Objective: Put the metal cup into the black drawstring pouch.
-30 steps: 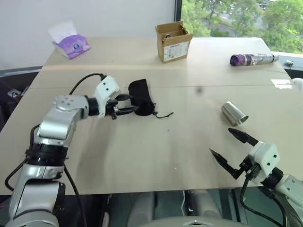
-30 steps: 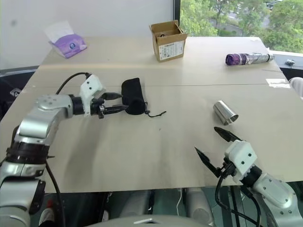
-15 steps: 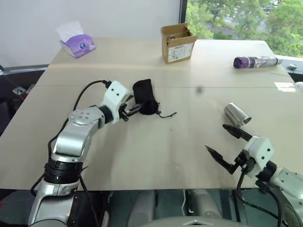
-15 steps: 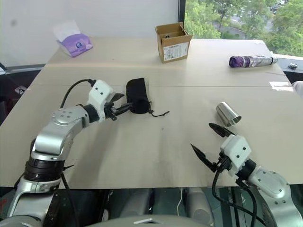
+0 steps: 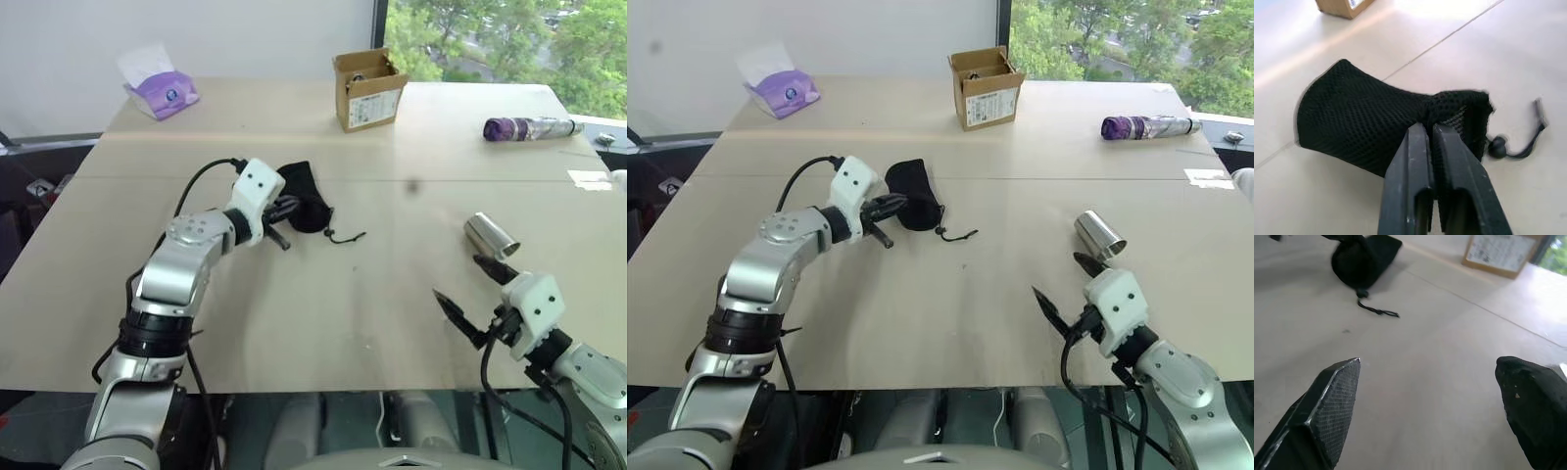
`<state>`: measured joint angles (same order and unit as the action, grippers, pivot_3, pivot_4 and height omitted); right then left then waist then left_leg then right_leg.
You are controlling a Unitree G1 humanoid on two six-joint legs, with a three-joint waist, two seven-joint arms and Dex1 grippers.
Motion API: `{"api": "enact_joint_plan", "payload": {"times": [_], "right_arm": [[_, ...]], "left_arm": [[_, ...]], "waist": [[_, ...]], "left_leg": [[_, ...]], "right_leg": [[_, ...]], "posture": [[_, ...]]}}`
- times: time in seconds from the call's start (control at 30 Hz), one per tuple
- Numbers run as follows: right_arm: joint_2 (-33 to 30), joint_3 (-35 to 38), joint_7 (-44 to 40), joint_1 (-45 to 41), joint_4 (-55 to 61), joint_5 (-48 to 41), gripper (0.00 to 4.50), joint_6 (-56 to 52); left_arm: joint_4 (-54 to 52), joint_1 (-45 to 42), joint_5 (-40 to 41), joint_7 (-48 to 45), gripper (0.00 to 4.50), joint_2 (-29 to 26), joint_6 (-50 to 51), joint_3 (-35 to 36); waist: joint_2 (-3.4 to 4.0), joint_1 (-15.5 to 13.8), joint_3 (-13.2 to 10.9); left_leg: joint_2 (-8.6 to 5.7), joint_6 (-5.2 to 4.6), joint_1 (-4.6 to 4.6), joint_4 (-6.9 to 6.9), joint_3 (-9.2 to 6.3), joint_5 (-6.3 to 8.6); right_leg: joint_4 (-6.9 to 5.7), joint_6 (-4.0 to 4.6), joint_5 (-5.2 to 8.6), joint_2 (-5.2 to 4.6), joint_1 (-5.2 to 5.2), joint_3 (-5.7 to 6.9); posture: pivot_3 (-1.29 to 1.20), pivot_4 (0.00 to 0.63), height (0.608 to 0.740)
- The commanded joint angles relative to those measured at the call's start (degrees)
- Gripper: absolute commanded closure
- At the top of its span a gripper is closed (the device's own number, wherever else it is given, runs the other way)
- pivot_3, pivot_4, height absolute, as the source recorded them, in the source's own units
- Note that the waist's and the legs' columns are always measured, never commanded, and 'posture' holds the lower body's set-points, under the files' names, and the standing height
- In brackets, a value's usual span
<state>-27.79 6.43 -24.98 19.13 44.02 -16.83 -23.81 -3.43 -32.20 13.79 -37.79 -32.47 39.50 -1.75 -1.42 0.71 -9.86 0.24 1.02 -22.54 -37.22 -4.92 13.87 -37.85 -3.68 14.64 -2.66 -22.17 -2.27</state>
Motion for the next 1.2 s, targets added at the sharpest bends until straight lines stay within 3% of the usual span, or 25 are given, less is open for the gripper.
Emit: {"api": "enact_joint_plan", "payload": {"times": [0.03, 0.27, 0.57, 0.63, 0.67, 0.83, 0.93, 1.2], "right_arm": [[1.42, 3.98, 5.2, -2.88, 4.1, -5.52, 0.0, -11.4], [6.71, 11.8, 12.33, -10.35, -1.25, -13.83, 0.0, -24.62], [9.94, 13.29, 17.26, -21.0, -12.66, -14.3, 0.0, -27.4], [10.36, 12.32, 18.35, -23.62, -16.1, -12.56, 0.62, -26.47], [10.66, 12.05, 18.98, -24.9, -17.52, -11.9, 0.72, -26.06], [11.41, 9.69, 19.45, -29.01, -22.66, -9.31, 3.22, -23.45], [12.24, 9.08, 19.23, -29.18, -21.19, -9.68, 4.48, -22.69], [9.11, 1.22, 11.63, -26.31, -9.29, -10.17, 4.48, -18.77]], "left_arm": [[1.89, -4.62, 4.45, -0.89, 4.46, 0.47, 5.61, 4.0], [3.62, -8.44, 7.96, -2.28, 4.46, 0.75, 10.21, 4.59], [2.36, -8.53, 10.0, -1.62, 4.46, 0.6, 11.48, 5.82], [2.25, -8.56, 10.31, -1.52, 4.5, 0.62, 11.72, 5.89], [2.21, -8.58, 10.31, -1.57, 4.5, 0.53, 11.76, 5.77], [2.53, -9.02, 10.17, -1.69, 4.5, 0.45, 11.8, 5.56], [3.2, -10.02, 10.84, -1.56, 4.5, 1.01, 12.65, 6.12], [4.4, -11.1, 14.61, -1.74, 4.5, 1.39, 16.02, 8.98]], "waist": [[0.0, 0.01, 0.0], [0.01, 0.11, 0.0], [0.03, 0.25, -0.01], [0.03, 0.27, -0.02], [0.03, 0.28, -0.02], [0.05, 0.28, -0.03], [0.06, 0.21, -0.03], [0.09, 0.57, -0.05]], "left_leg": [[0.0, 0.0, 0.0, 0.0, -0.02, 0.0], [-0.01, 0.0, -0.02, 0.03, -0.03, 0.0], [-0.01, 0.0, -0.02, 0.08, -0.01, 0.0], [-0.01, 0.0, -0.03, 0.08, 0.0, 0.0], [-0.01, 0.0, -0.04, 0.08, 0.0, 0.0], [-0.02, 0.0, -0.06, 0.1, 0.0, 0.0], [-0.02, 0.0, -0.12, 0.12, 0.0, 0.0], [-0.03, 0.0, -0.27, 0.14, 0.04, 0.0]], "right_leg": [[0.0, 0.0, 0.0, 0.0, 0.0, 0.02], [0.01, 0.0, 0.0, 0.0, -0.01, 0.02], [-0.01, 0.0, 0.0, 0.0, -0.07, 0.0], [-0.01, 0.0, -0.01, 0.0, -0.08, -0.01], [0.0, 0.0, -0.01, 0.0, -0.08, -0.01], [-0.02, 0.0, -0.01, 0.0, -0.11, -0.01], [-0.02, 0.0, -0.01, 0.0, -0.18, -0.01], [-0.07, -0.01, -0.01, -0.01, -0.38, -0.06]], "posture": [[0.0, 0.15, 0.74], [0.0, 0.15, 0.74], [0.0, 0.15, 0.74], [0.0, 0.15, 0.74], [0.0, 0.15, 0.74], [0.0, 0.15, 0.74], [0.0, 0.15, 0.74], [0.0, 0.15, 0.74]]}}
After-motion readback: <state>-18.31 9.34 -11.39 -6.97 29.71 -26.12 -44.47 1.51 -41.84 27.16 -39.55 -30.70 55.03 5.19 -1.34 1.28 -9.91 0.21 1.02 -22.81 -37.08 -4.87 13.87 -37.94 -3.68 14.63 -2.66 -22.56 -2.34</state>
